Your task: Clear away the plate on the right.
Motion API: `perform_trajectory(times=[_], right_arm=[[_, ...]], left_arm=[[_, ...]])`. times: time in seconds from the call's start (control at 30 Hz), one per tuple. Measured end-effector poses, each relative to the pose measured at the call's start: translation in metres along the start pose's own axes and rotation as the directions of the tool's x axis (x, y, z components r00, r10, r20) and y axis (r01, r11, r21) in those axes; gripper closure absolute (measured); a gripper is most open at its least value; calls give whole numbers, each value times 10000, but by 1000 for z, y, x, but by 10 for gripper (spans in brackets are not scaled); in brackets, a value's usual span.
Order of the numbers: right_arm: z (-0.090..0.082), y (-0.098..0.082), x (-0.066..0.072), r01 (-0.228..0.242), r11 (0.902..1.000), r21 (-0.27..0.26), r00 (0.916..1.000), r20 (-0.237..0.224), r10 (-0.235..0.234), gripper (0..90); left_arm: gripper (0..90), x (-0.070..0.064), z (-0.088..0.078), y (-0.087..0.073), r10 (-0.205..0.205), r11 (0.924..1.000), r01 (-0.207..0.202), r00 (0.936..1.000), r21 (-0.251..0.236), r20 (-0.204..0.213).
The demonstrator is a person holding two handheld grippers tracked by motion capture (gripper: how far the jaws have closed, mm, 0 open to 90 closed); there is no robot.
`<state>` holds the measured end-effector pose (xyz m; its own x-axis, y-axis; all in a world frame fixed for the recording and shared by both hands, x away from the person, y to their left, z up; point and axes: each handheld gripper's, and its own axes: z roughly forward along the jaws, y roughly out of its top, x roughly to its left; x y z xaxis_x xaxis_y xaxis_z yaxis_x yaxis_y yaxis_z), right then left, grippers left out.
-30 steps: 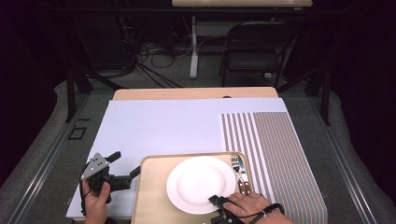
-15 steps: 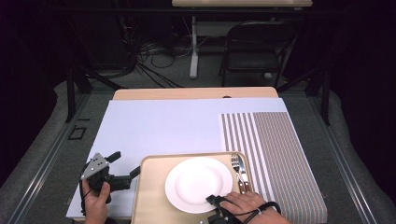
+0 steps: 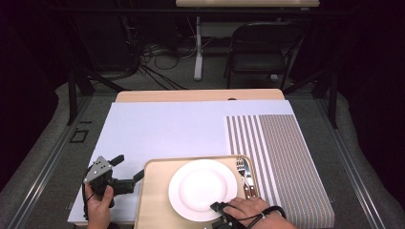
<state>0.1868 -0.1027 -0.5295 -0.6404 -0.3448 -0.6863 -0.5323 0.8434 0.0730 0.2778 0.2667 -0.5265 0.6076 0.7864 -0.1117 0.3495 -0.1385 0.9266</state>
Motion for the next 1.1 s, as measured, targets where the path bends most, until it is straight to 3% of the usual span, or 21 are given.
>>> perform_trajectory(times=[0.4,0.83,1.1], right_arm=[[4,2,6,-173,9996,-208,9985,-515,162,773],[8,-3,11,-323,9994,149,9941,-1033,337,697],[6,-6,8,-718,9974,-66,9900,-1219,705,619]], left_arm=[[5,0,0,0,-19,10000,19,10000,20,-2],[5,0,0,0,23,10000,-23,10000,51,30],[5,0,0,-1,15,10000,-16,10000,80,35]])
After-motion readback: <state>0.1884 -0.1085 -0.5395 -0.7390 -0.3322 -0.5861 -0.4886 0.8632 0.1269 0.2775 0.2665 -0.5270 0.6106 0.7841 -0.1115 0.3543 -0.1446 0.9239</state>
